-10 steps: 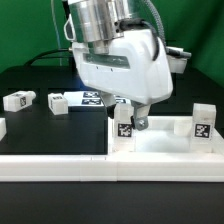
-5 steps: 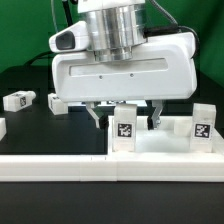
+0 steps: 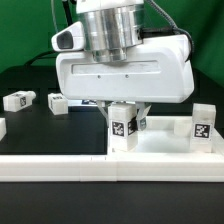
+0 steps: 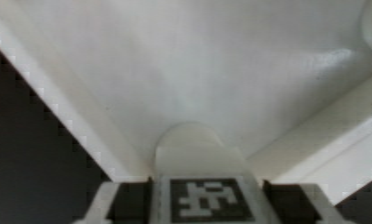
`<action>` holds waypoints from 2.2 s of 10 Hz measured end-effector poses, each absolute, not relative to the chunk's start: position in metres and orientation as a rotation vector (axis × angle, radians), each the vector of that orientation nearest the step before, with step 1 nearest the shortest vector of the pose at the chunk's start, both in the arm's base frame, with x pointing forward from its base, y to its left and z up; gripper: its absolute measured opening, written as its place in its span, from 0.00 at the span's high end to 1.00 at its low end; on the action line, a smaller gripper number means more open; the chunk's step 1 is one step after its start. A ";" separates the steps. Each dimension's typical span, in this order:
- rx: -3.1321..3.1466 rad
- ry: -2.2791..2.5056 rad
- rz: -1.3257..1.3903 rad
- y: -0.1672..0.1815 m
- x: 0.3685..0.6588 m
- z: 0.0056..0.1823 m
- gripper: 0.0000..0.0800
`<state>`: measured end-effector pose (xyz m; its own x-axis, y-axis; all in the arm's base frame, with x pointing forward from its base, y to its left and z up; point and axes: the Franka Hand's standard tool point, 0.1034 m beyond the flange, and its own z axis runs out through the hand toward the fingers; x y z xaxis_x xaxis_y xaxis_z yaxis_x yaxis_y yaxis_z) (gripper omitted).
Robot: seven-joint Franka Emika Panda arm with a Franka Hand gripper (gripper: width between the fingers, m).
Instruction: Assemble square table
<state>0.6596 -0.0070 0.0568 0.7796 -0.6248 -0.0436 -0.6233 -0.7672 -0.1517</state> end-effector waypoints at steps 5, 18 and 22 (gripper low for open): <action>-2.205 2.009 0.115 0.000 0.669 0.056 0.64; -2.443 1.644 0.069 0.013 0.668 0.071 0.19; -2.834 1.000 -0.014 0.001 0.667 0.071 0.19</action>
Offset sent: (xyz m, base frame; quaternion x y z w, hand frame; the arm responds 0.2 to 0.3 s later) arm 0.0223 0.0056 0.0004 -0.0205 -0.0095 0.4073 0.9130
